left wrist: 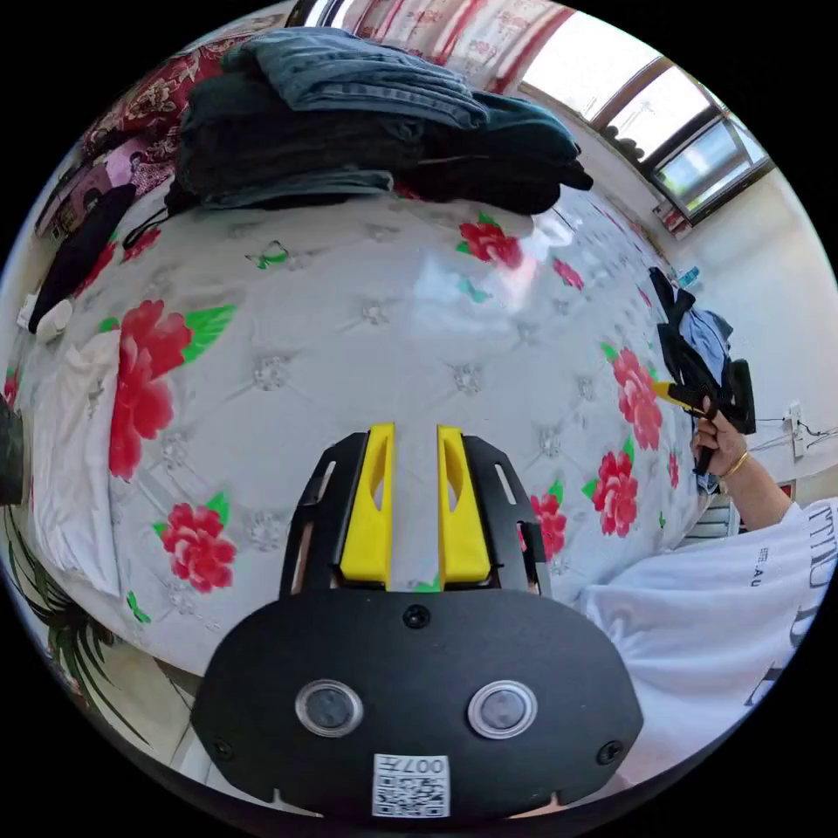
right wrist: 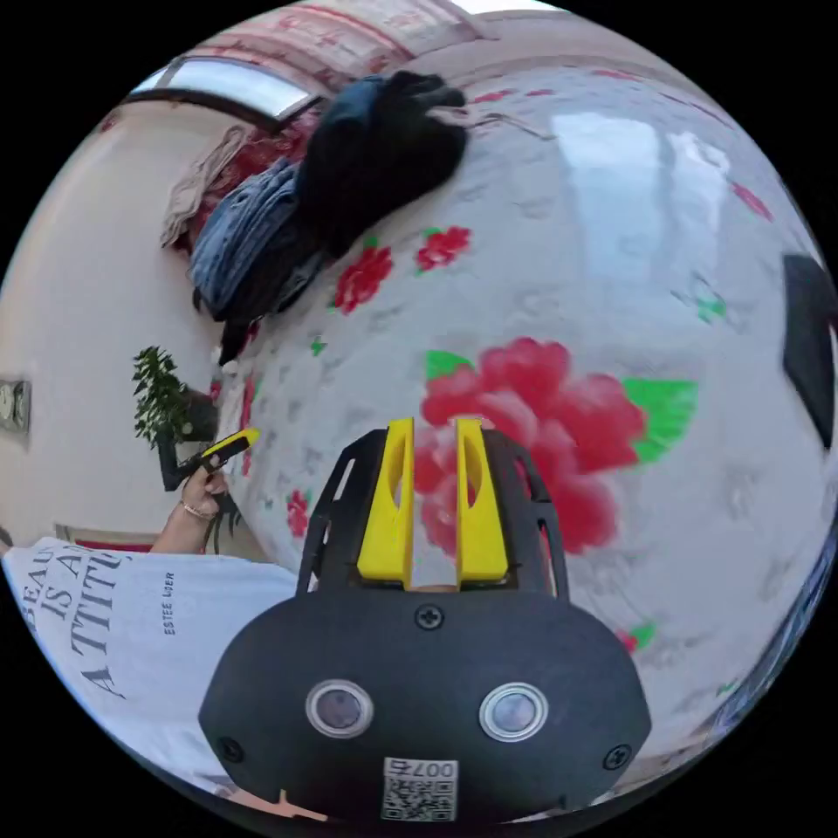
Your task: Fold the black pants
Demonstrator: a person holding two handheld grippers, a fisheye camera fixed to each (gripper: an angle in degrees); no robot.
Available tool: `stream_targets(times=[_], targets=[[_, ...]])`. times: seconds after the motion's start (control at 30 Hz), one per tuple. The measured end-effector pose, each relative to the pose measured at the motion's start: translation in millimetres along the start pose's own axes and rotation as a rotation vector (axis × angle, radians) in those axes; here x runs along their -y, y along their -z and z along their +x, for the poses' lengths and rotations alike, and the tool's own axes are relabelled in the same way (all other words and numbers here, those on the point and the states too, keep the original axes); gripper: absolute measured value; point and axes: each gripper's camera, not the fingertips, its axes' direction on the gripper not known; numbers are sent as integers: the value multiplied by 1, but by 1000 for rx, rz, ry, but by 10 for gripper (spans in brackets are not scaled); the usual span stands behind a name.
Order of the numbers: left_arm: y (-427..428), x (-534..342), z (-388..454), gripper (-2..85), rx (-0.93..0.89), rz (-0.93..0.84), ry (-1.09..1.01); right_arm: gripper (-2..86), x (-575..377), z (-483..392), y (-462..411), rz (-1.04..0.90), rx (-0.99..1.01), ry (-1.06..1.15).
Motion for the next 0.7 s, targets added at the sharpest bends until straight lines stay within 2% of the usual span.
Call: stream_targets(times=[0.07,0.13,0.33,0.5,0.7], targets=[[-7,-3,30,75,-21,-26,-43,82,-36,50,51,96,-148,-140],[-14,3,50,72,-38,-55,-82,88,-77,100,126,249,-380,-288],[-38,34,118,59,-40,-129,-251,101,-152,176,258,471,-808,-622],[-49,36,154,50,-92,-179,-314,95,-164,224,259,343,-693,-667],[-35,24,161,27,-49,-195,-377,15,-165,226,277,332,-666,-628]])
